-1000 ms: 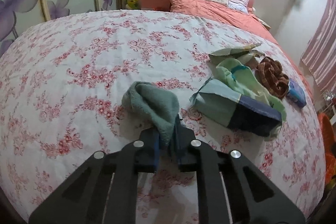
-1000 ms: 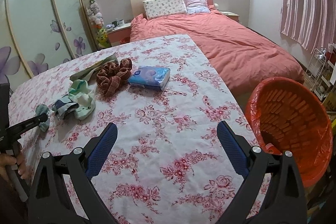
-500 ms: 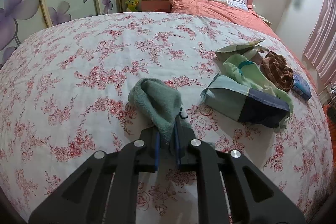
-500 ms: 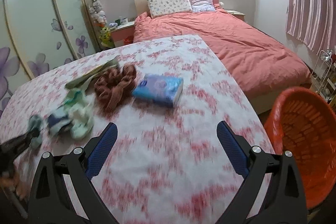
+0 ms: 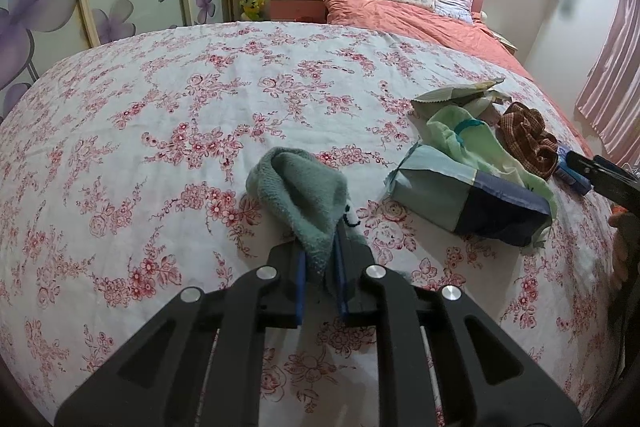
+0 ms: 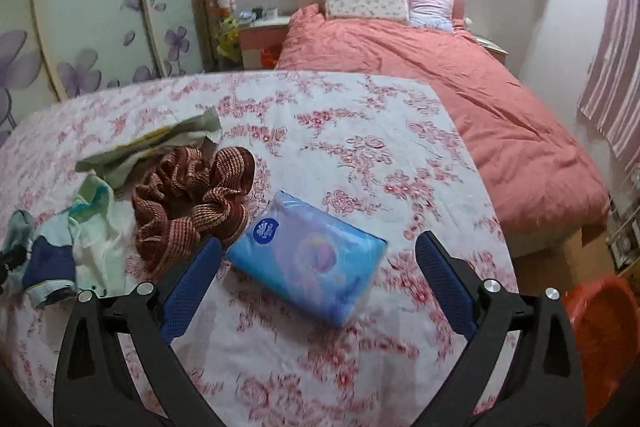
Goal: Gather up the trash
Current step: 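Grasp the blue tissue pack with the right gripper while the left gripper holds the towel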
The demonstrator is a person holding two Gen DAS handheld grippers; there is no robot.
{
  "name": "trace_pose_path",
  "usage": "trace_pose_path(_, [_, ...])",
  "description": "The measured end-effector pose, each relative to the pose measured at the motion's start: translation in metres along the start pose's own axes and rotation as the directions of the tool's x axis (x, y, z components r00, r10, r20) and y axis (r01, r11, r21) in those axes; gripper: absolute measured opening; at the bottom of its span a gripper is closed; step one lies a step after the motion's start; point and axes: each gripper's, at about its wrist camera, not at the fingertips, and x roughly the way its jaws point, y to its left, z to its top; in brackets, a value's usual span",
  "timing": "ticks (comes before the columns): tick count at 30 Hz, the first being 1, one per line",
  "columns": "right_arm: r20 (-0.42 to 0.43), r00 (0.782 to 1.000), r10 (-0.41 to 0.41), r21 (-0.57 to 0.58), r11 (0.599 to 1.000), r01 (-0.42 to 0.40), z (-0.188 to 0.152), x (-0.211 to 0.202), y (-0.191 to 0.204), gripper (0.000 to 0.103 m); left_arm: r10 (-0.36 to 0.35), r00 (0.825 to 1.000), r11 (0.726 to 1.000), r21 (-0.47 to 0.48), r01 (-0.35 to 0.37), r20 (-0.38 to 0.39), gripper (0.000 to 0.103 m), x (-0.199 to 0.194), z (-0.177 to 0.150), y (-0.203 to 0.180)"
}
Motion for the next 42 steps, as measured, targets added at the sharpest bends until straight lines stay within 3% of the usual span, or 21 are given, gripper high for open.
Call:
trace_pose_path(4, [-0.098, 0.992, 0.076, -0.009, 0.997, -0.078, -0.008, 0.009, 0.004, 0.088, 0.000, 1.000, 1.000, 0.000, 0.000, 0.000, 0.015, 0.000, 0.000, 0.000])
trace_pose_path(8, [-0.088, 0.983, 0.164, 0.000, 0.986, -0.165, -0.023, -0.008, 0.010, 0.087, 0.000, 1.000, 1.000, -0.001, 0.000, 0.000, 0.015, 0.000, 0.000, 0.001])
trace_pose_path(16, [-0.063, 0.994, 0.094, 0.003, 0.996, -0.094, -0.014, -0.005, 0.018, 0.087, -0.001, 1.000, 1.000, -0.001, 0.001, 0.000, 0.015, 0.000, 0.000, 0.001])
trace_pose_path(22, [-0.083, 0.990, 0.118, 0.029, 0.993, -0.116, -0.021, -0.008, 0.006, 0.056, -0.001, 1.000, 1.000, -0.001, 0.001, 0.000, 0.015, 0.000, 0.000, 0.001])
trace_pose_path(24, [-0.089, 0.987, 0.132, 0.042, 0.991, -0.128, -0.028, -0.017, 0.004, 0.038, -0.002, 1.000, 1.000, -0.001, 0.002, 0.000, 0.015, 0.000, 0.000, 0.001])
trace_pose_path(26, [-0.101, 0.976, 0.195, 0.055, 0.980, -0.190, -0.035, -0.024, 0.004, 0.037, -0.001, 1.000, 1.000, -0.002, 0.001, 0.000, 0.015, 0.000, 0.000, 0.001])
trace_pose_path(28, [-0.081, 0.983, 0.167, 0.034, 0.986, -0.164, -0.038, -0.032, 0.006, 0.039, 0.000, 1.000, 1.000, -0.001, 0.000, 0.000, 0.015, 0.000, 0.000, 0.001])
trace_pose_path(30, [-0.036, 0.995, 0.094, 0.013, 0.996, -0.093, -0.035, -0.035, 0.008, 0.072, -0.002, 1.000, 1.000, -0.001, 0.002, 0.000, 0.015, 0.000, 0.000, 0.001])
trace_pose_path(31, [-0.020, 0.997, 0.076, 0.015, 0.997, -0.076, -0.034, -0.035, 0.008, 0.077, -0.002, 1.000, 1.000, -0.001, 0.002, 0.000, 0.015, 0.000, 0.000, 0.001])
trace_pose_path(40, [-0.053, 0.998, 0.033, -0.051, 0.998, -0.036, -0.013, -0.005, 0.020, 0.080, 0.003, 1.000, 1.000, 0.001, -0.003, 0.000, 0.015, 0.000, 0.000, 0.001])
trace_pose_path(42, [-0.074, 0.996, 0.040, -0.066, 0.997, -0.045, -0.014, -0.002, 0.023, 0.071, 0.004, 1.000, 1.000, 0.002, -0.004, 0.000, 0.015, 0.000, 0.000, 0.001])
